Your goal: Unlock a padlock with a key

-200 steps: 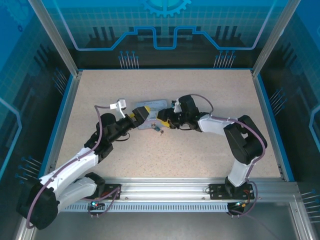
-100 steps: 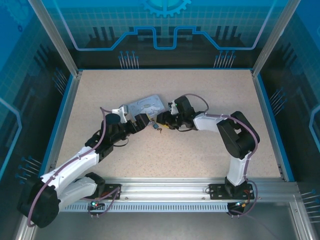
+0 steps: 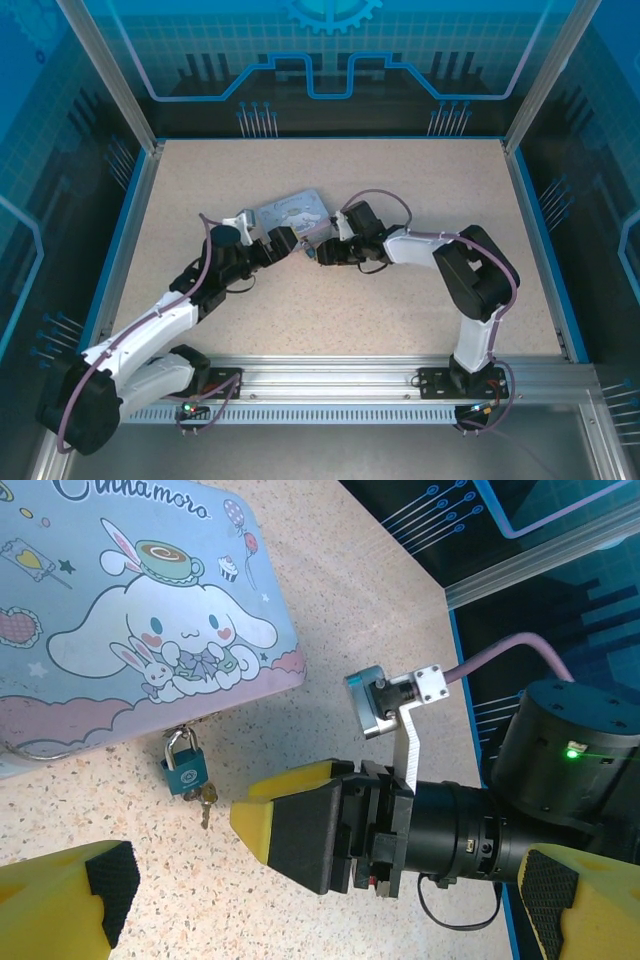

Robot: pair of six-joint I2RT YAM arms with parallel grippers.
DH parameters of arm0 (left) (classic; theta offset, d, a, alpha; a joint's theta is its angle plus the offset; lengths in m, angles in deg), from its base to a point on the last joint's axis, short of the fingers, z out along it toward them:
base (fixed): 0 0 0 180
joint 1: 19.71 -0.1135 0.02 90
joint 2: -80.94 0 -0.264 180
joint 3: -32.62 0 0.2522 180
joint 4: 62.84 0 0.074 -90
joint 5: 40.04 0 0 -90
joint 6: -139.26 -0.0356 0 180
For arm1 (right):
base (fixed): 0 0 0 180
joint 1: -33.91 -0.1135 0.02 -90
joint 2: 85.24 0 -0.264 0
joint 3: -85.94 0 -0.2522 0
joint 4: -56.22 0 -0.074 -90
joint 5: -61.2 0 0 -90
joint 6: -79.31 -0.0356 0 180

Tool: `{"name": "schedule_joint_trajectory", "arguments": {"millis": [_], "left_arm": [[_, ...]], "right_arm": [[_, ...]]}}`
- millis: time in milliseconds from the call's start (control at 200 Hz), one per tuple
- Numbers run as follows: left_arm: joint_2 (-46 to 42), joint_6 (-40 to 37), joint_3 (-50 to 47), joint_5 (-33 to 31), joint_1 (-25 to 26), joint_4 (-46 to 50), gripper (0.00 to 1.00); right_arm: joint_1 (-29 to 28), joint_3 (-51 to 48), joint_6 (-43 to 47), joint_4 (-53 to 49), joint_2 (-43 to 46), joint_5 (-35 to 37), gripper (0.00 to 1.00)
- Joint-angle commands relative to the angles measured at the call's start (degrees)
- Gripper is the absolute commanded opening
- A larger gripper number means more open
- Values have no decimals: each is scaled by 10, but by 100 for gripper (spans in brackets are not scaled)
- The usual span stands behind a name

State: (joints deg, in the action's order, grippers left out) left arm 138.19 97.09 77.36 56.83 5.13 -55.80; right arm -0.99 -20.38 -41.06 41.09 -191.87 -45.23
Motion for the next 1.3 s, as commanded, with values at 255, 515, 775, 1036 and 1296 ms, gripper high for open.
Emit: {"name": "schedule_joint_trajectory", "arguments": {"millis": [255, 515, 775, 1036, 1296], "left_arm": [[1, 5, 36, -3, -14, 27, 99], [8, 19, 23, 3, -16, 8, 99], [17, 31, 17, 11, -19, -13, 99], [16, 34, 12, 15, -21, -17, 99], [13, 40, 4, 17, -24, -25, 99]], "right_arm": [[-22, 49, 104, -22, -55, 10, 46], [-24, 55, 101, -15, -72, 4, 44], [-27, 71, 92, -13, -85, -8, 43], [-27, 64, 89, 9, -81, -36, 41], [-27, 71, 81, 9, -90, -42, 29]]}}
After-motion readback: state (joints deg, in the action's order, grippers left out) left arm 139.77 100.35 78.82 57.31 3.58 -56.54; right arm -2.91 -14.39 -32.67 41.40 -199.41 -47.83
